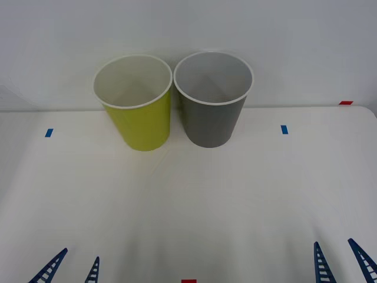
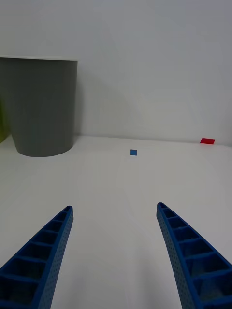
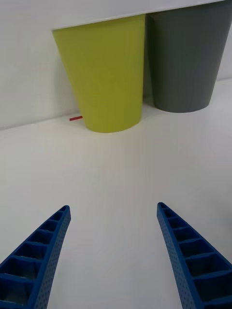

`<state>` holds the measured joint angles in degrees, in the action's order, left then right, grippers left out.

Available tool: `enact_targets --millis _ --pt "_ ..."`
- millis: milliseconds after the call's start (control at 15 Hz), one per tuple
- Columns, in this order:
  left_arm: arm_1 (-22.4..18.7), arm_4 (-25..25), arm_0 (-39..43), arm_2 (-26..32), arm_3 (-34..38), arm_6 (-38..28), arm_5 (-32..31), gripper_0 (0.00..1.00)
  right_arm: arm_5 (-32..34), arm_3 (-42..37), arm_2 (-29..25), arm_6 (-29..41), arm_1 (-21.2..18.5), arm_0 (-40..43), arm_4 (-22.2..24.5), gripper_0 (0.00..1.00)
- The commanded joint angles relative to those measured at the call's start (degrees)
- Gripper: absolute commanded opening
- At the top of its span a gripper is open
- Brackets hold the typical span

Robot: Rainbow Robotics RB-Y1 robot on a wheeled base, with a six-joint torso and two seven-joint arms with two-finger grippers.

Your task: Put cans in the gray bin and PET bottles in the light green bin.

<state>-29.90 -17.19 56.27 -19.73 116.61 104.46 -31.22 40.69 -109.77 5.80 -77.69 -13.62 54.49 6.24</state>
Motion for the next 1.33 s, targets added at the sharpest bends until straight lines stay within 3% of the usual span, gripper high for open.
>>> enact_targets --millis 67,1333 --pt "0.11 -0.03 0.24 0.05 -0.07 0.13 0.01 0.6 0.0 0.0 0.0 0.0 0.0 0.0 0.0 0.59" --pt "0.11 -0.03 0.24 0.05 -0.07 0.13 0.01 0.6 0.0 0.0 0.0 0.0 0.0 0.0 0.0 0.58"
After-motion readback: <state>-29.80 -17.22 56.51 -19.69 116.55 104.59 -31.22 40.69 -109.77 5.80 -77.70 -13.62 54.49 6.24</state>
